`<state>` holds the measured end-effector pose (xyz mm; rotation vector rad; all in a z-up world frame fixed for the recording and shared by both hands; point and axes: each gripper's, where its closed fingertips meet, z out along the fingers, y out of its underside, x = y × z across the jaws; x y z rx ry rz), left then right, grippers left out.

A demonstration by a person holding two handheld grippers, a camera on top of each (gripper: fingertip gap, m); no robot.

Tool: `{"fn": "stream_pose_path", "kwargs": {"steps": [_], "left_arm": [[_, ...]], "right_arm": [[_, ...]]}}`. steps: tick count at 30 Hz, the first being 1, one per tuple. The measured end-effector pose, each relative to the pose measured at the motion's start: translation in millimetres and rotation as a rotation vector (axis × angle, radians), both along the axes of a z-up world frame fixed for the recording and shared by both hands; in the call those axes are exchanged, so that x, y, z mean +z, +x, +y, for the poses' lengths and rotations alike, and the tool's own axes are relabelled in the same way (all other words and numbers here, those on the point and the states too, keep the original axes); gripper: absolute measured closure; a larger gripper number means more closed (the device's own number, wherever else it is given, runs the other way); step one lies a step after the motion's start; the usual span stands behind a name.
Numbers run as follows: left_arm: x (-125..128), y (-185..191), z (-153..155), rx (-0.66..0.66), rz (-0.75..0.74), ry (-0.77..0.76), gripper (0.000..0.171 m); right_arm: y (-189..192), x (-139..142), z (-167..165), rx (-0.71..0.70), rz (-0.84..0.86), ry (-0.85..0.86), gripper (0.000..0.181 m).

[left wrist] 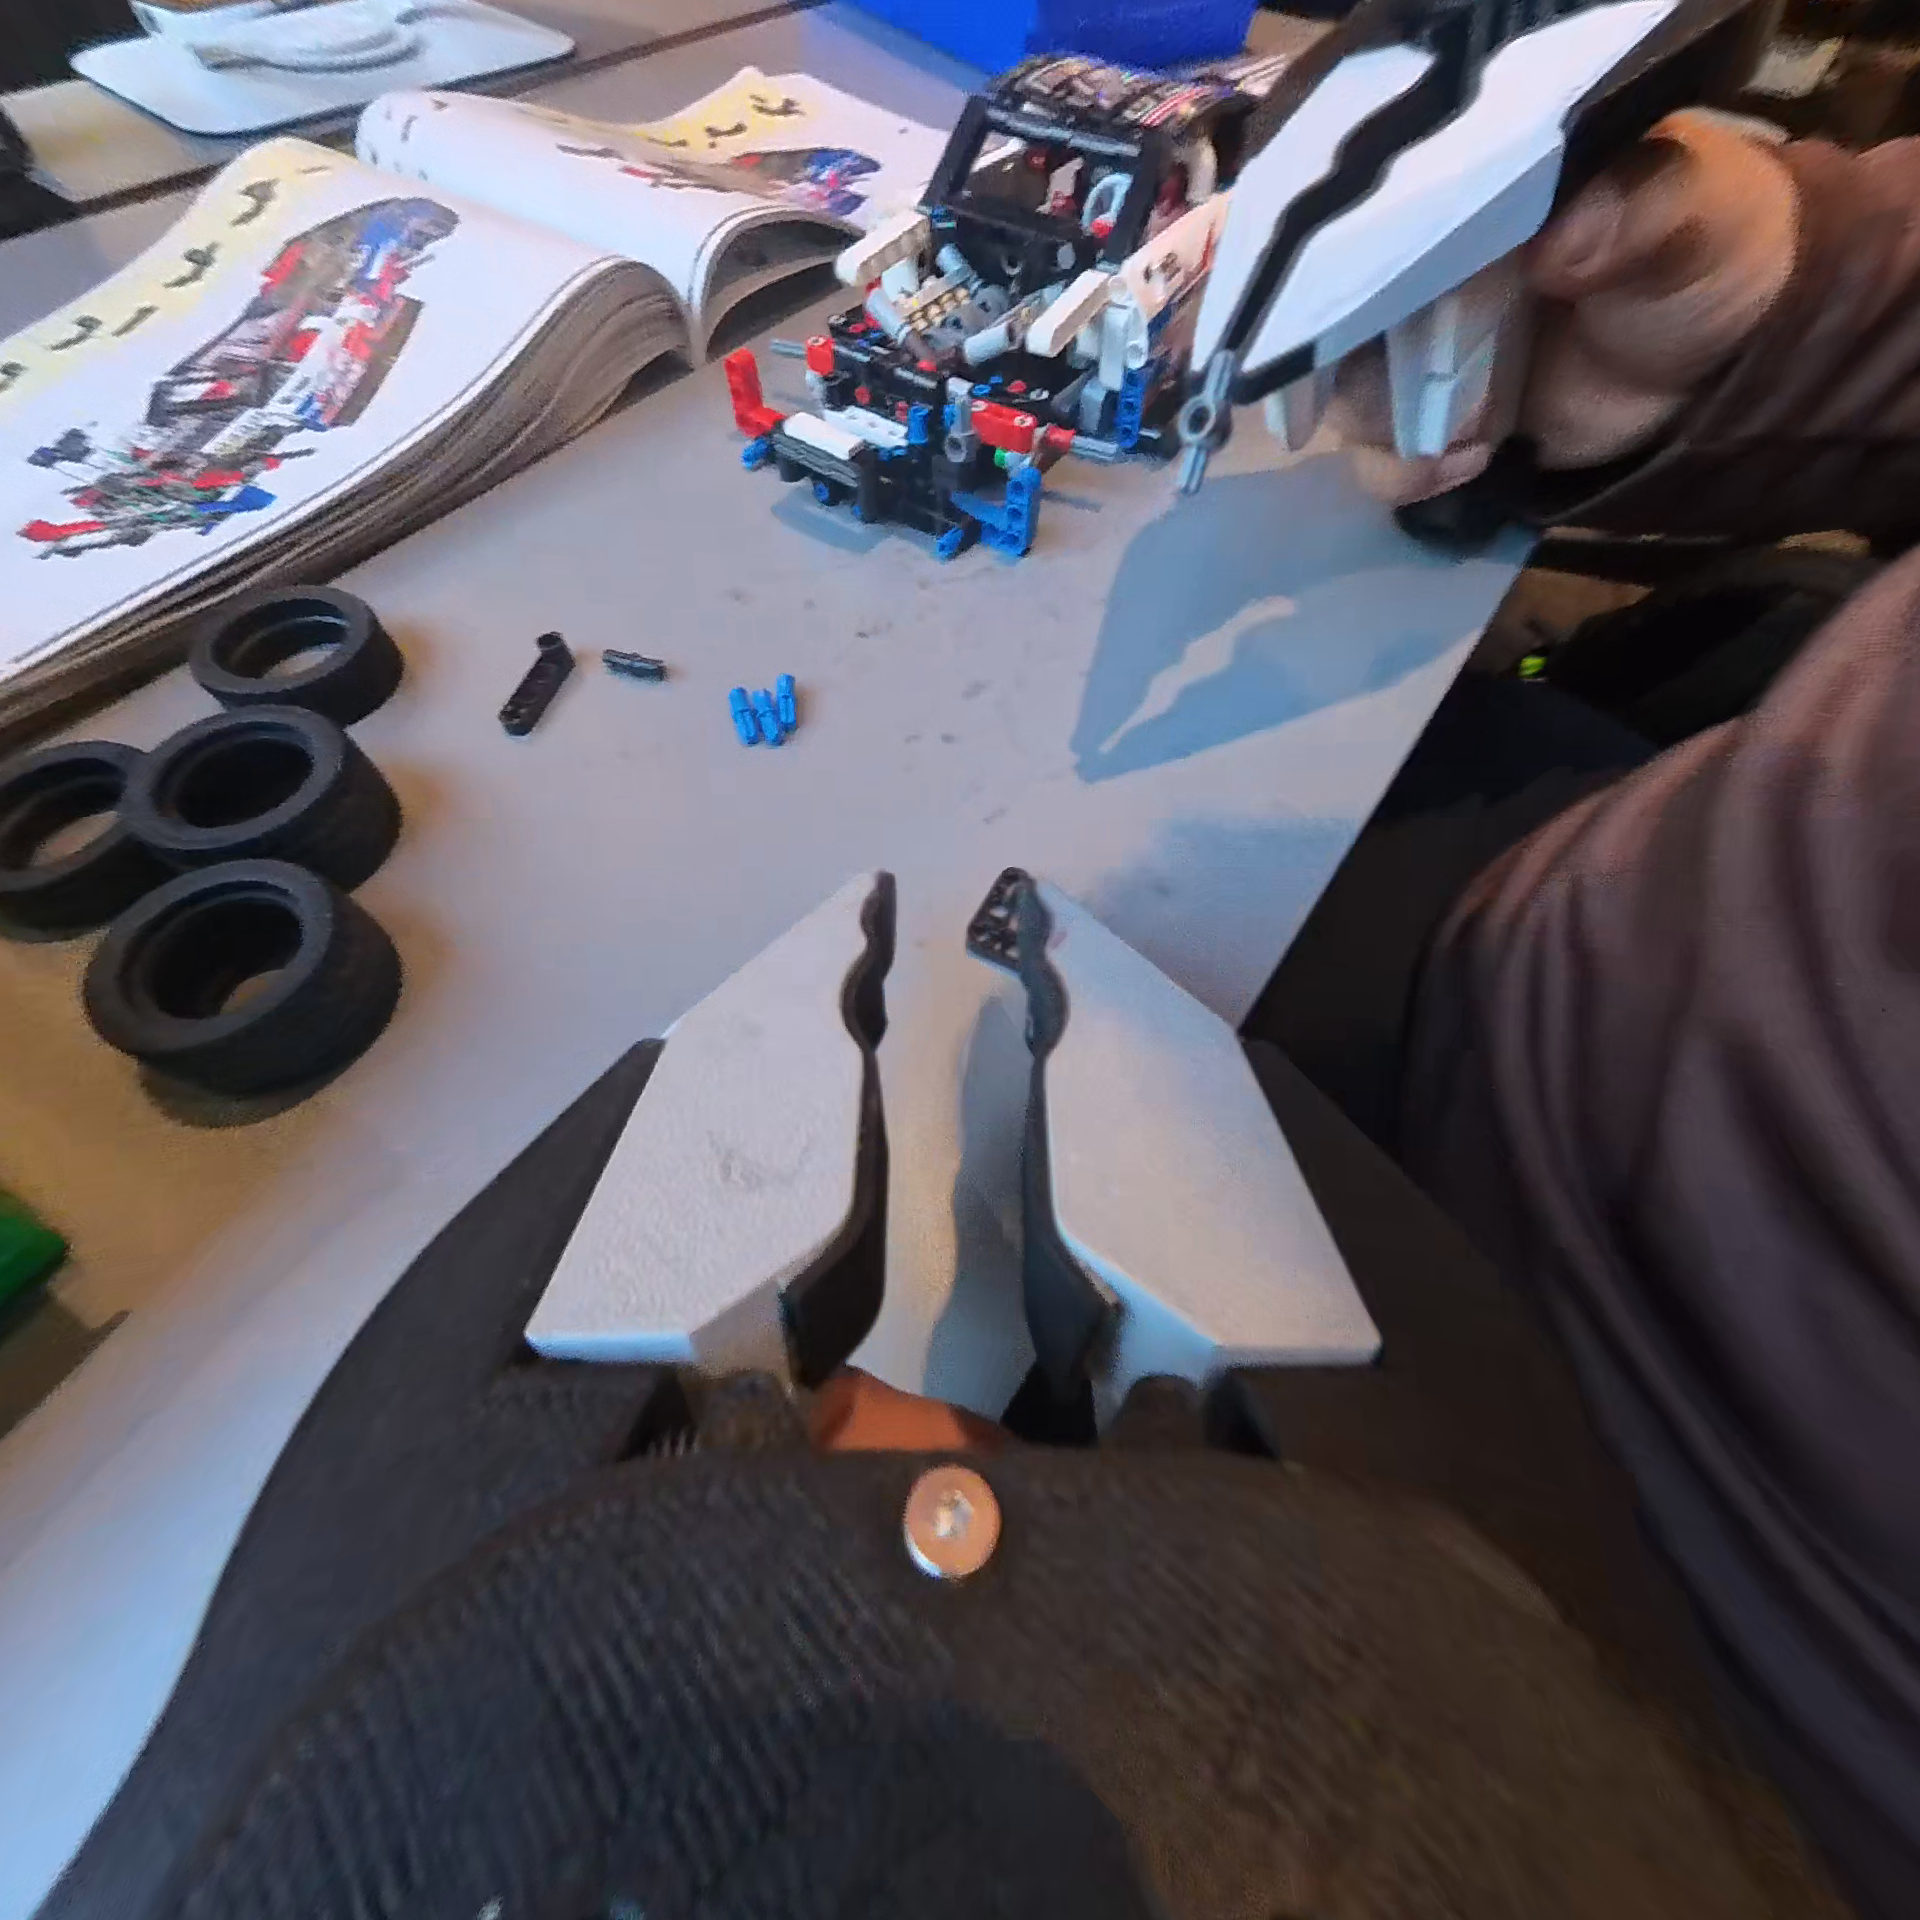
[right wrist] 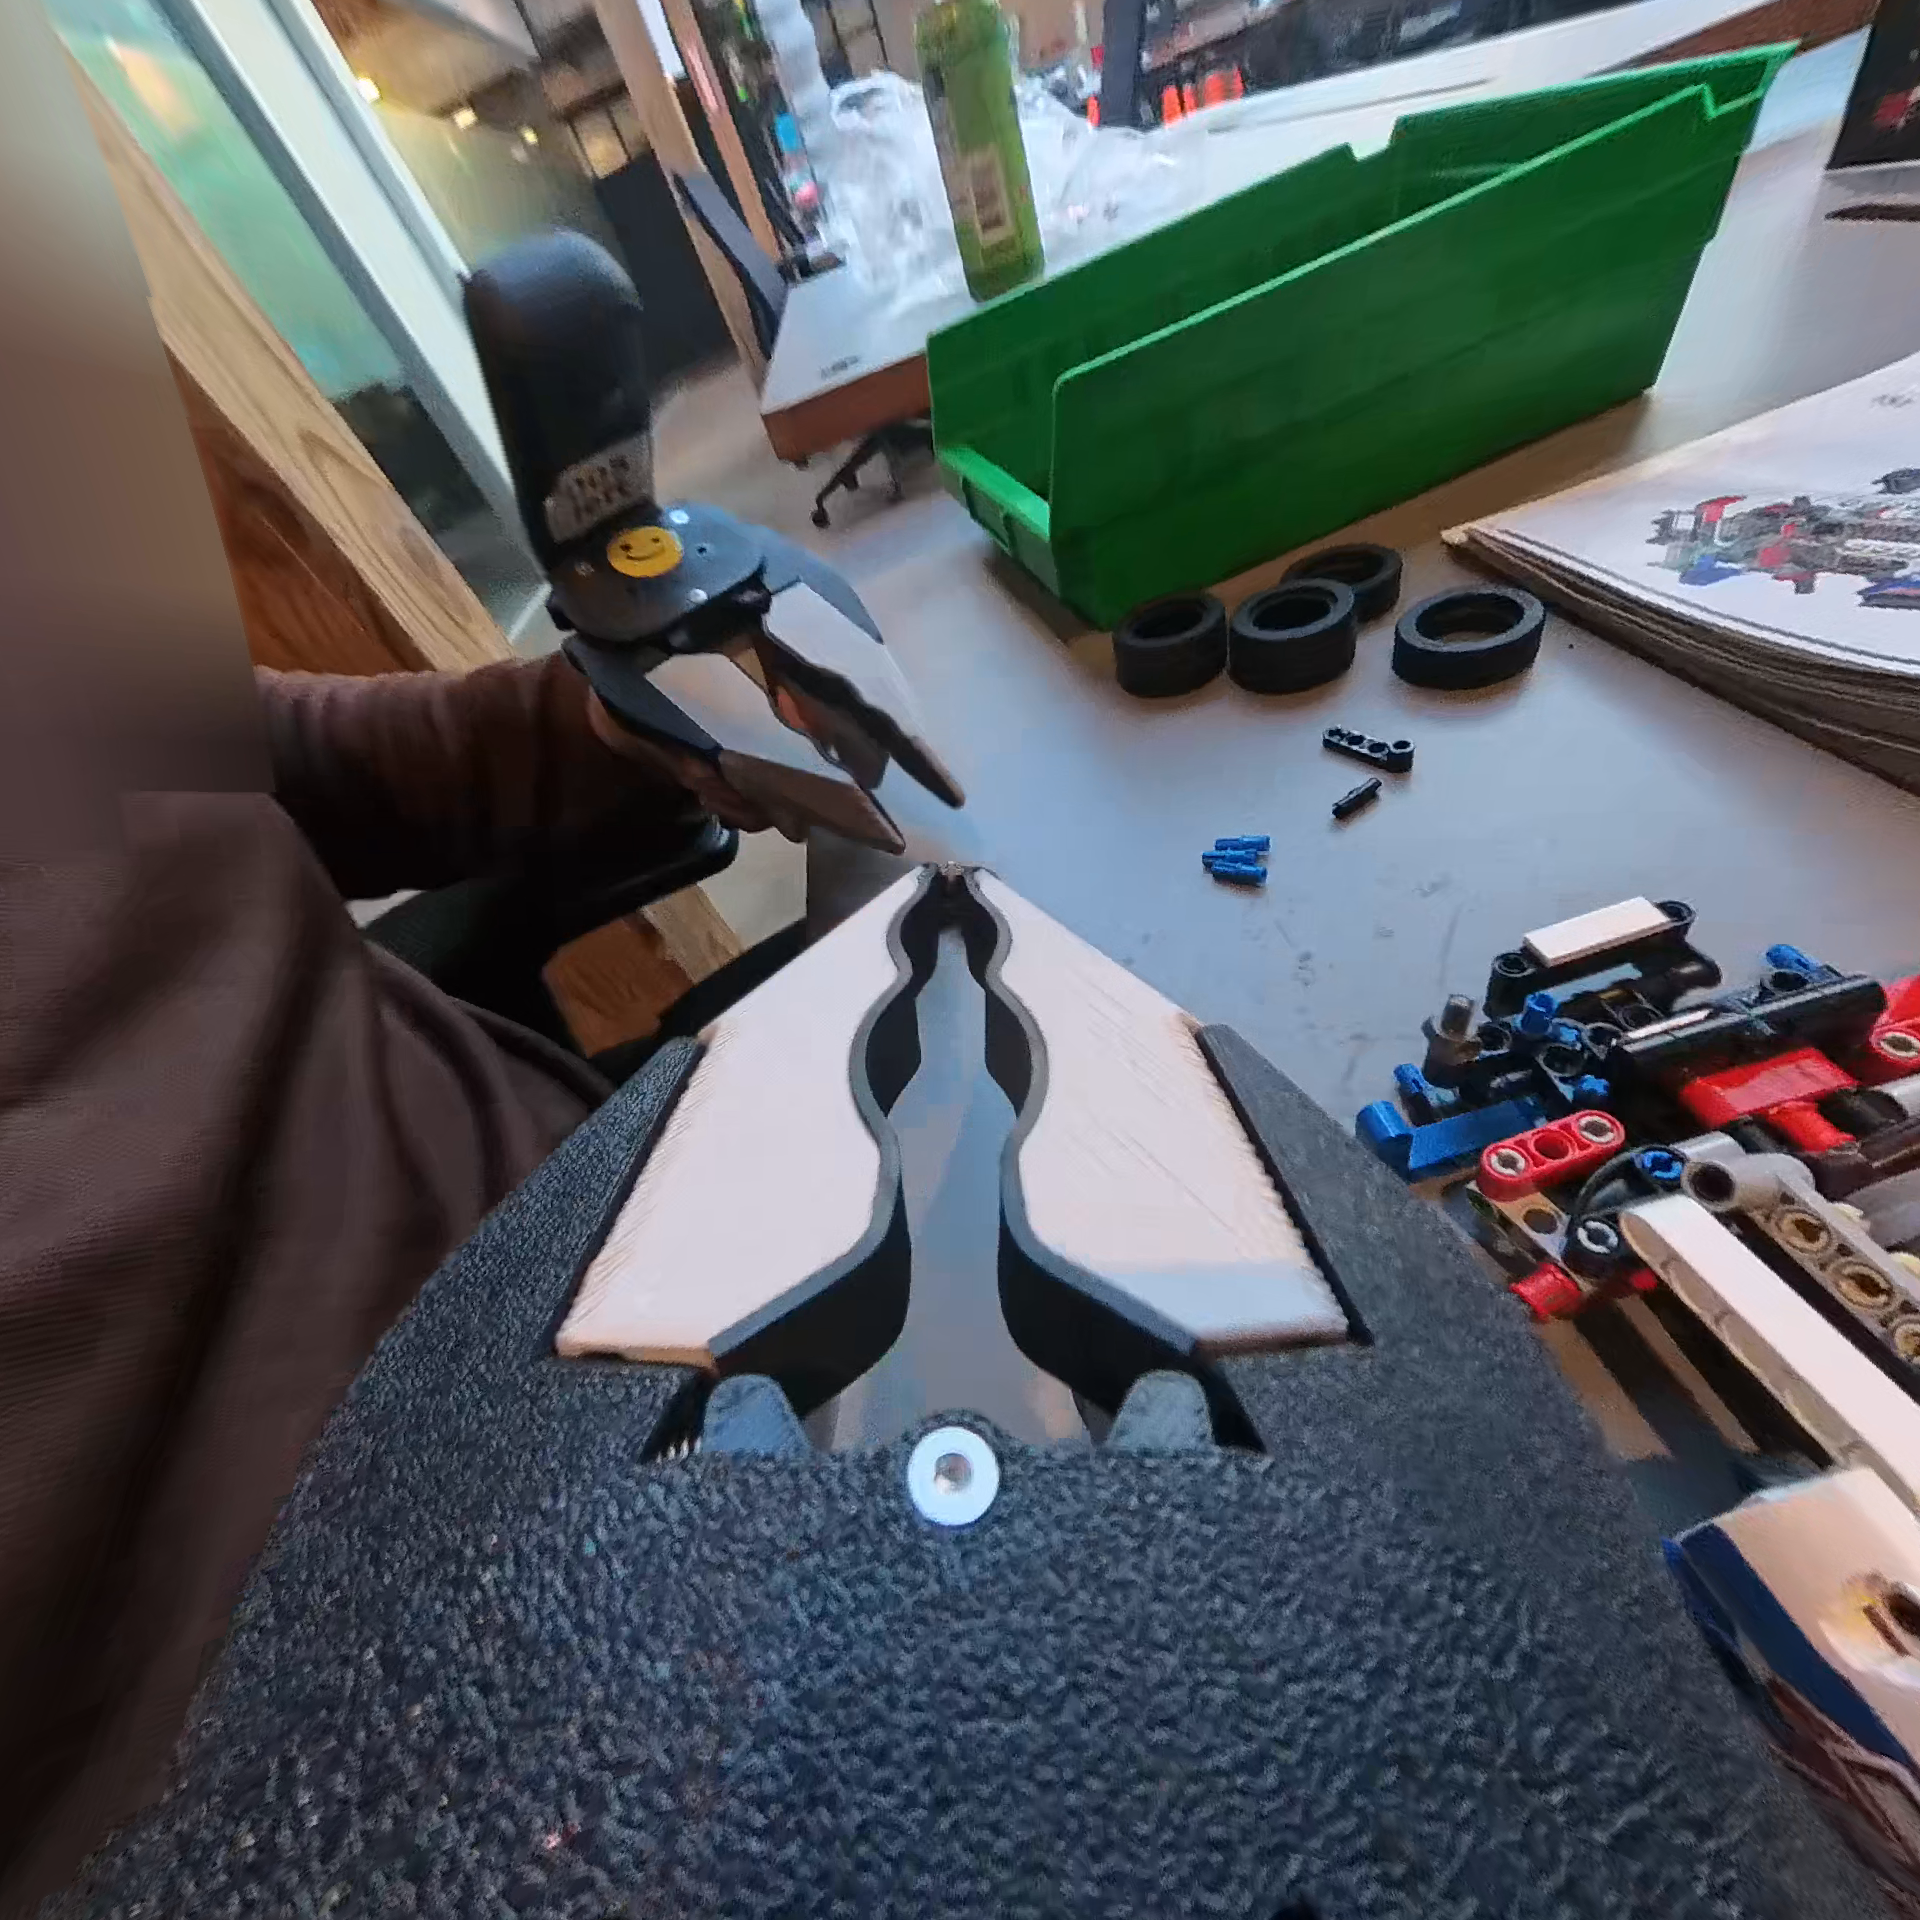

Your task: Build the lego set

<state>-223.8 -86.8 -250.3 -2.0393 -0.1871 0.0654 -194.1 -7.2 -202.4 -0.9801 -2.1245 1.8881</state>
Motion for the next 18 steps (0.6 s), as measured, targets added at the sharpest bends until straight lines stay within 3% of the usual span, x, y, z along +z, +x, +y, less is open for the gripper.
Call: {"fn": "stream_pose_path", "kwargs": {"steps": [6, 13, 18], "left_arm": [[-4.2, 4.1, 1.1, -0.028, -0.015, -0.015, 0.163], [5.4, -6.4, -0.3, 0.014, -0.145, 0.061, 0.162], [7.2, -7.0, 1.2, 0.03, -0.135, 0.07, 0.16]], "right_arm": [[5.4, 2.9, -3.1, 0.04, -0.037, -0.063, 0.178], [1.3, 7.6, 6.1, 0.032, -0.082, -0.157, 0.178], [0.7, 17.3, 9.3, 0.051, -0.063, -0.228, 0.178]]}}
